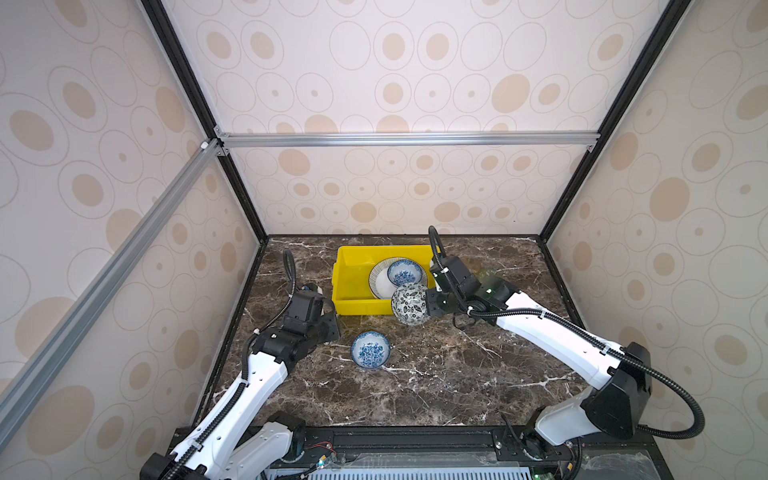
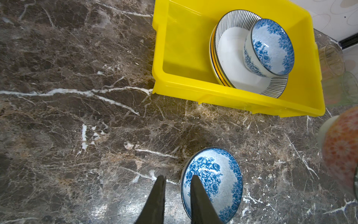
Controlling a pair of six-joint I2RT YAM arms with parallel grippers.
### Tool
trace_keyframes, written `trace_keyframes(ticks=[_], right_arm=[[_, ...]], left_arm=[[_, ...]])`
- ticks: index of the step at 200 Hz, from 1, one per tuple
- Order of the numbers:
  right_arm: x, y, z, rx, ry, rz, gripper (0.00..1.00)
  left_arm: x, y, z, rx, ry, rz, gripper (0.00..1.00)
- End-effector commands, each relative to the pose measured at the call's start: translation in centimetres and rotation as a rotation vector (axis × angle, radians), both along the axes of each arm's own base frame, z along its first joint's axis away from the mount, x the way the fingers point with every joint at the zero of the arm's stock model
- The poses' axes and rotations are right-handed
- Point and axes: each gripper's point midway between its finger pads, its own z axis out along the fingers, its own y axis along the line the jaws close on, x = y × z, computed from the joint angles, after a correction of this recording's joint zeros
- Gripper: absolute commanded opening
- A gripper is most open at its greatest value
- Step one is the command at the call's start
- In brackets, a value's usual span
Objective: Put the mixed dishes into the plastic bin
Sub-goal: 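Lift the leaf-patterned bowl with the right gripper toward the bin, then carry the leaf-patterned bowl over the blue floral bowl in the bin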
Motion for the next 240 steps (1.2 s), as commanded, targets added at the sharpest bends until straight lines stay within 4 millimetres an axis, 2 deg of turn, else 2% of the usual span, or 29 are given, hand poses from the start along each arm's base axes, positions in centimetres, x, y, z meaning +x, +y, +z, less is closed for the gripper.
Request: trace_keyframes(ticks=[1,99,240], right_arm=[[1.0,-0.2,2.4,0.081,-0.059,-0.012,0.0],[4.1,-1.5,2.0,0.225,-0.007,-0.073,0.0],[7.0,-1.2,1.1,0.294,0.033,-0.113,0.0]], left_arm=[[1.0,-0.3,1.6,-0.031,-0.04,0.009,0.24],[1.7,-0.8,1.2,-0.029,-0.031,-0.005,0.26],[2.7,-1.3,0.5,-0.02,-0.031,-0.03,0.26]])
